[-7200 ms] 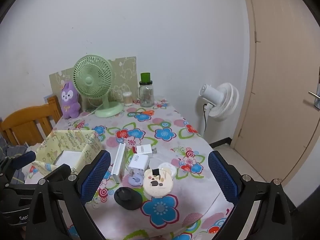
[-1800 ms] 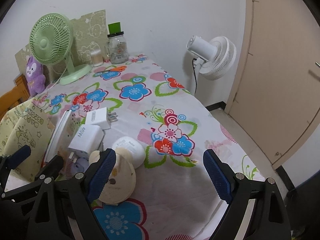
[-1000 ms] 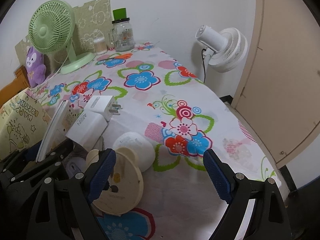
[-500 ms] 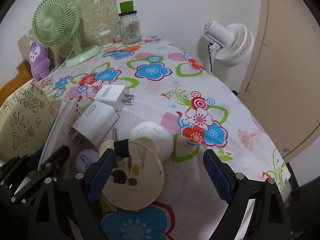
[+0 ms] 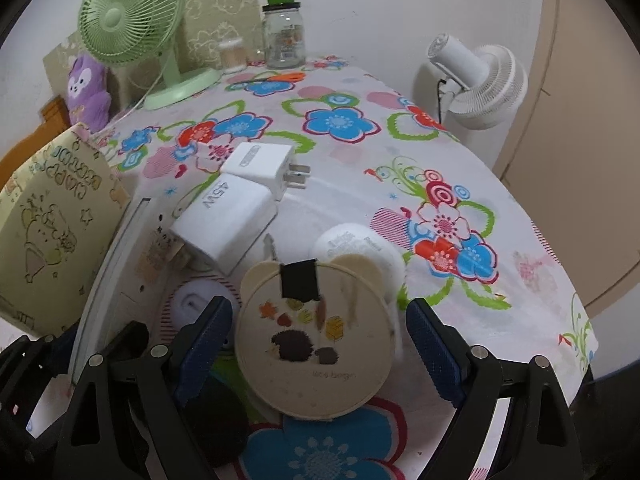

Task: Organize rigid objects
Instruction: 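Close the left tool on the white remote while the right tool grips the beige disc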

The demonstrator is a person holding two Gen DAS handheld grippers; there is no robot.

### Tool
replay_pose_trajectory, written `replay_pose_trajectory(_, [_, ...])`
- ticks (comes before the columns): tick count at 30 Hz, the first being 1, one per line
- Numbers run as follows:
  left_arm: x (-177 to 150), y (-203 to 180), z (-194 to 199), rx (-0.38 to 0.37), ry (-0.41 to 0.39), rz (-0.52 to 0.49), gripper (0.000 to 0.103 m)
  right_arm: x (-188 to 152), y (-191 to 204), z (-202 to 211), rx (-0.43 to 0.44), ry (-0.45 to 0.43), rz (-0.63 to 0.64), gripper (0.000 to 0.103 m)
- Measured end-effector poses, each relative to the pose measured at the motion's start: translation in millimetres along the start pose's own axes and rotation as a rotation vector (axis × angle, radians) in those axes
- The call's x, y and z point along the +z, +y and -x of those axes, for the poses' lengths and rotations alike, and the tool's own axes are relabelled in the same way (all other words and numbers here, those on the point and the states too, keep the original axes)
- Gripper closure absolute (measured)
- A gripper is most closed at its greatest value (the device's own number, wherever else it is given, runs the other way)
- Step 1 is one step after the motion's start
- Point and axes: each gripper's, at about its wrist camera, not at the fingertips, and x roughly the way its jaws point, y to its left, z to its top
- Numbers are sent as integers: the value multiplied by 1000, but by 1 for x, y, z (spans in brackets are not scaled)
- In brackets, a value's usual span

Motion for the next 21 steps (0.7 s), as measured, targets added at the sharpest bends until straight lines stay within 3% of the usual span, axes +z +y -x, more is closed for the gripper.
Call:
replay_pose_trajectory(1, [1,-2,-1,4,1,-4,65,0,-1,1,15,-1,-6,26])
replay_pose_trajectory(6, [4,-7,-10,1,10,-6,64,-1,-5,0,19,-1,-30,28])
replay_pose_trajectory(9, [4,-7,-12,2,4,-1,82,0,-7,1,26,3,-45,28])
replay_pose_trajectory(21, [4,-6,5,0,-36,-6,83,-1,-8,15,32,-27,-64,28])
